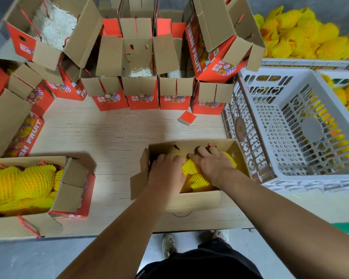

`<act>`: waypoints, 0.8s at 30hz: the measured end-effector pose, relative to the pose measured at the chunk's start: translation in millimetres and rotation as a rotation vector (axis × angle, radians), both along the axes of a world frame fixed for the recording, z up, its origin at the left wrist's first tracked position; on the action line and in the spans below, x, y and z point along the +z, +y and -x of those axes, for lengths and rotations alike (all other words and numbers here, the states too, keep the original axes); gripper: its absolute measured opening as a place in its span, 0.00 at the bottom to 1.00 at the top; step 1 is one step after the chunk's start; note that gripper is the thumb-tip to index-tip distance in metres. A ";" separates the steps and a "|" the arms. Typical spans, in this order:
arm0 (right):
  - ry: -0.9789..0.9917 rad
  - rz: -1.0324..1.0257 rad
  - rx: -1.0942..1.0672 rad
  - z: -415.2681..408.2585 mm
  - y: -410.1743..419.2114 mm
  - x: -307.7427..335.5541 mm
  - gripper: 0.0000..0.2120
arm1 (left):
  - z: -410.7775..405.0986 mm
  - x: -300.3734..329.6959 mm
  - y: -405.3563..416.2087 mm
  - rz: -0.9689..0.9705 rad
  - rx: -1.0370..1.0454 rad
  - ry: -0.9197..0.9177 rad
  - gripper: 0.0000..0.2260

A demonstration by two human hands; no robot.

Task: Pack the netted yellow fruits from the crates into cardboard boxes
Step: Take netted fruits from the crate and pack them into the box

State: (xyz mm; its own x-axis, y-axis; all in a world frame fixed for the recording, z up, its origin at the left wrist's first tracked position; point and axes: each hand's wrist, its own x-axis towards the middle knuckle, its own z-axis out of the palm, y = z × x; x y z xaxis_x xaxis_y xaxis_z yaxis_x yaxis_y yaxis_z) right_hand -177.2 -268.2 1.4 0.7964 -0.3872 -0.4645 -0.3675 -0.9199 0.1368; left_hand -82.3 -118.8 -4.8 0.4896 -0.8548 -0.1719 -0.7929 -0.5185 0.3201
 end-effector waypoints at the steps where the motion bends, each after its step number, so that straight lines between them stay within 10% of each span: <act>1: -0.028 0.062 0.033 -1.7 -0.9 -0.2 0.33 | -0.5 1.1 1.4 -0.045 0.019 -0.016 0.19; 10: -0.200 0.073 0.006 8.5 -6.8 -4.7 0.27 | 3.6 -3.6 -12.2 -0.152 0.196 -0.011 0.25; 24: -0.273 -0.266 -0.241 2.6 -5.3 25.0 0.20 | -7.1 17.8 -9.4 -0.059 -0.194 -0.169 0.10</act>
State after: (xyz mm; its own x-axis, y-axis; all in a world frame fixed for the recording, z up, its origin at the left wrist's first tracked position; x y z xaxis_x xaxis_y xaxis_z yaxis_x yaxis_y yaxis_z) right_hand -179.8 -273.5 26.4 0.8054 -0.4719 -0.3587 -0.5651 -0.7939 -0.2244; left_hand -75.2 -128.2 13.0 0.3433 -0.9265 -0.1541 -0.9190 -0.3653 0.1487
